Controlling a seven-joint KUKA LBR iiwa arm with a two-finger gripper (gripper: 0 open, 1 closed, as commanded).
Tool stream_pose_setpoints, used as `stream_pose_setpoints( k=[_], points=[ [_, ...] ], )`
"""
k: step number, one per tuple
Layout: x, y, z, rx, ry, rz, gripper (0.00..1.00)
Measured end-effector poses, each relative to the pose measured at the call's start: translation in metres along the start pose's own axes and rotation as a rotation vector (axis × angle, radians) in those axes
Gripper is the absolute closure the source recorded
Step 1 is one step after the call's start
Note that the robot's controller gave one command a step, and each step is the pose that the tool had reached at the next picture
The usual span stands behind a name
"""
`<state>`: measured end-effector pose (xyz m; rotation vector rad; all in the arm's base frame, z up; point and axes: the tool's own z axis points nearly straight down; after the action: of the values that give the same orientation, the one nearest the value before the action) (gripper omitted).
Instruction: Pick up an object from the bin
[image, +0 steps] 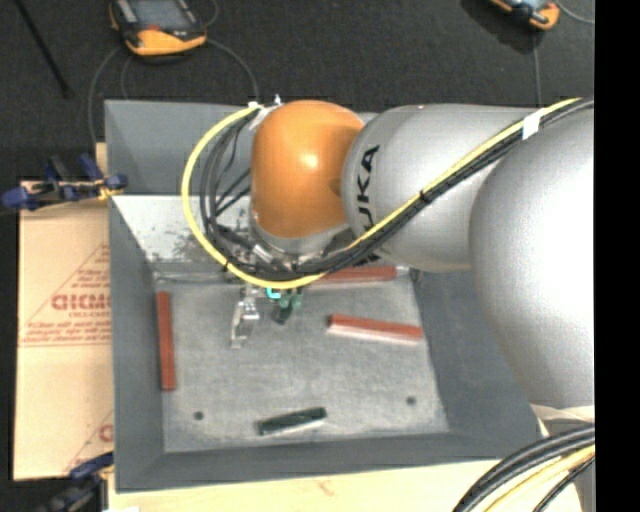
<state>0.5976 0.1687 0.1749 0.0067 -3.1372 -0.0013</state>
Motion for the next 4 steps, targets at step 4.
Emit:
stream_pose_setpoints(
  k=[4],
  points=[
    [-0.051,-0.106,0.066,-0.001,-0.010,0.087,0.00]
  ],
)
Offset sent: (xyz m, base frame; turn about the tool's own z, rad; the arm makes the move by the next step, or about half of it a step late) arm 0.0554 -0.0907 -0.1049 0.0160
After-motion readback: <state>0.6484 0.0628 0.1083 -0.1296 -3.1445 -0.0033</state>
